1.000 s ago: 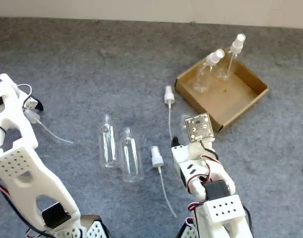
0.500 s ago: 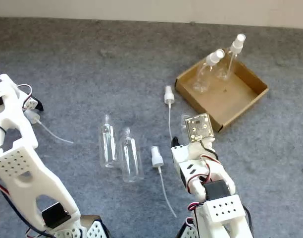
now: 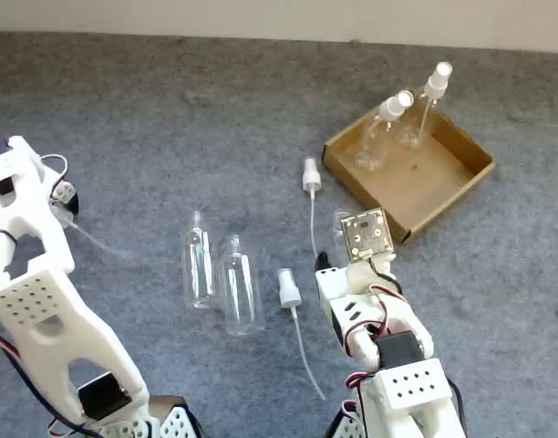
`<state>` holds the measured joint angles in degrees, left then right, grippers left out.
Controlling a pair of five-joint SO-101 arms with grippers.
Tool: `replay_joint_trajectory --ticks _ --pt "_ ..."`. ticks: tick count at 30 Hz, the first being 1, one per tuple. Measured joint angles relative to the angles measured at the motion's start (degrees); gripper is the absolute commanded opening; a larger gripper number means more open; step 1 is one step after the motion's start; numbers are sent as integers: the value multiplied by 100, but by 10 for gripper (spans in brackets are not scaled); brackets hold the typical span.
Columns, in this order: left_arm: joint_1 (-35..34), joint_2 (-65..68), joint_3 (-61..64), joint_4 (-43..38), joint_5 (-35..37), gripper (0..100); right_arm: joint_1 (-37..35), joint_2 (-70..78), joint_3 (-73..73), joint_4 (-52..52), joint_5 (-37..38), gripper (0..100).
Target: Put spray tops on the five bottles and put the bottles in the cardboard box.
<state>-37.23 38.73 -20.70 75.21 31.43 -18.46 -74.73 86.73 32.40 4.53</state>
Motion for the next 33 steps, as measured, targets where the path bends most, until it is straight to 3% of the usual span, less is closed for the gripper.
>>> replay_joint_trajectory --ticks 6,14,17,24,33 --pt "0 0 0 -9 -9 27 0 0 0 0 0 192" --pt "0 0 0 26 -949 27 0 0 0 0 0 192" --pt "105 0 -167 475 -1055 27 0 0 0 0 0 192" --pt "844 9 -1037 2338 -1116 25 0 0 0 0 0 192" --pt "1767 -70 -1099 2532 -1116 25 0 0 0 0 0 192"
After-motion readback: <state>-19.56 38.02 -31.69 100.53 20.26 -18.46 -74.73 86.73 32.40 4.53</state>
